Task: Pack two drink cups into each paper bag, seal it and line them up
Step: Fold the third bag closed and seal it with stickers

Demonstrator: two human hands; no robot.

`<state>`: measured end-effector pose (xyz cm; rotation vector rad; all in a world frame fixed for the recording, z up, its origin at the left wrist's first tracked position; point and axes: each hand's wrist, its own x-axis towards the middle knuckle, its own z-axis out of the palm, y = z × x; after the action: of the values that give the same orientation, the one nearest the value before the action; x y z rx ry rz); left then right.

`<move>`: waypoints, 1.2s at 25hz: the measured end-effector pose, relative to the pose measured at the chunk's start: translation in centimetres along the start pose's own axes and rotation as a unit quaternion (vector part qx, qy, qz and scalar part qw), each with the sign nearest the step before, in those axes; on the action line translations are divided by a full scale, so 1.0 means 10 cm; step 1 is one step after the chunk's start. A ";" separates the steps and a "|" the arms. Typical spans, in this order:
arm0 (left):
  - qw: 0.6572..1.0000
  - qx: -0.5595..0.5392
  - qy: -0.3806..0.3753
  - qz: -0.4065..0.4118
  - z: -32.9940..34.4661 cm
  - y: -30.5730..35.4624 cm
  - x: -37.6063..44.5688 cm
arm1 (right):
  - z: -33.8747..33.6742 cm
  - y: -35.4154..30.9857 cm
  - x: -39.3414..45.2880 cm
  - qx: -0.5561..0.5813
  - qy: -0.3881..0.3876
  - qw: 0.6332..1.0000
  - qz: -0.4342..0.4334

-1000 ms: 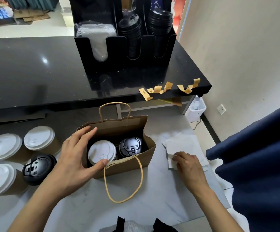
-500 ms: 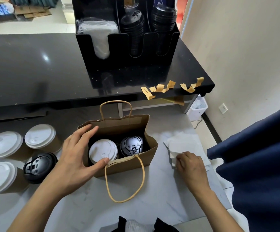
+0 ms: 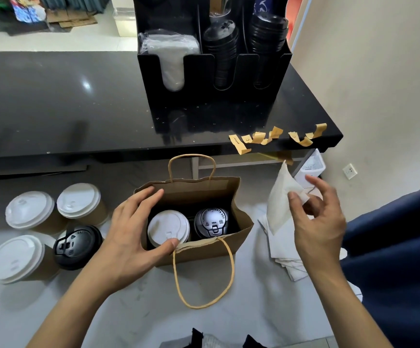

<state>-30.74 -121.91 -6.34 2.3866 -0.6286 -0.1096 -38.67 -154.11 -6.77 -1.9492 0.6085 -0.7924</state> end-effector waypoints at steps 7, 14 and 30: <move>1.000 -0.003 0.003 0.002 0.00 -0.01 0.00 | 0.29 -0.71 -0.15 0.003 -0.122 0.975 -0.186; 1.000 -0.003 0.005 0.007 -0.01 0.01 0.01 | 0.73 -0.84 -0.08 -0.185 -0.401 0.856 -0.268; 1.000 0.000 0.009 0.009 -0.01 0.02 0.01 | 1.27 -0.84 -0.05 -0.316 -0.561 0.725 -0.247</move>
<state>-30.69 -122.02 -6.09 2.3798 -0.6410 -0.0811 -28.87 -142.79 -4.24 -2.7699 -0.4950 0.5066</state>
